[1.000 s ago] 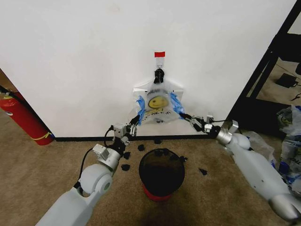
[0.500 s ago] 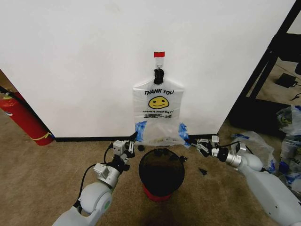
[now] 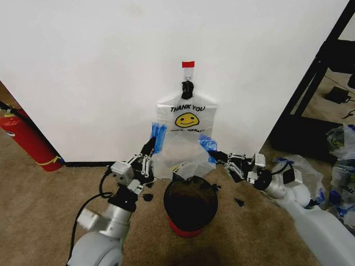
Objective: Pick up the garbage bag from the wall and place it over the trash bin.
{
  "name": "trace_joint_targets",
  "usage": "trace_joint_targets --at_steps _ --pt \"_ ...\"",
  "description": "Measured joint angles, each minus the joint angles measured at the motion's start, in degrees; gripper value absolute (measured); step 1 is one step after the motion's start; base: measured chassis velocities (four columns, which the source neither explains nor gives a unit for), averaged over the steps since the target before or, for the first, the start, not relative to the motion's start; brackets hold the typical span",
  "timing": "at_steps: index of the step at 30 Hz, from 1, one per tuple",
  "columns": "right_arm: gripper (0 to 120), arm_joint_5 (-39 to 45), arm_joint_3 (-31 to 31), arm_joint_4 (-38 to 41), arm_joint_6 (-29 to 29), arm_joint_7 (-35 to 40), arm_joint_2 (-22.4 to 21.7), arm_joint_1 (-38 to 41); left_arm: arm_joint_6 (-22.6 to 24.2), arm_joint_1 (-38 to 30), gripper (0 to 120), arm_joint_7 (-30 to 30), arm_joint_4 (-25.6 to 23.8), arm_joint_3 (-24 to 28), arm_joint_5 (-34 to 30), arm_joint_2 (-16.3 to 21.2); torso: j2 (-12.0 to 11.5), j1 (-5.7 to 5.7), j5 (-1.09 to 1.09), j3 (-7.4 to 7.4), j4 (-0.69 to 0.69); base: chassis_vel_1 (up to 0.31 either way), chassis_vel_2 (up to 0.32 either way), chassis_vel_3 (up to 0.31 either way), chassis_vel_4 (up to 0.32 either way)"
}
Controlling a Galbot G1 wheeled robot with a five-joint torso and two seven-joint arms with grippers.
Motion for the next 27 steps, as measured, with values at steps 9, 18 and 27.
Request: trace_joint_targets --at_steps 9,18,27 --pt "0 0.3 6.6 2.9 0.3 1.6 0.3 -4.7 -0.9 2.5 0 -0.1 0.5 1.1 0.9 -3.5 0.0 0.00 -0.02 0.01 -0.02 0.000 0.000 0.000 0.000" --pt "0 -2.7 3.3 -7.4 6.8 -1.6 3.4 -7.3 -3.6 2.8 0 0.3 7.8 3.2 3.2 -4.2 0.0 0.01 0.00 0.01 -0.01 0.000 0.000 0.000 0.000" --pt "0 -4.6 2.4 -7.9 7.1 -1.8 4.0 -6.4 -5.1 2.6 0 0.7 11.8 3.9 3.6 -4.8 0.0 0.01 -0.01 0.01 0.00 0.000 0.000 0.000 0.000"
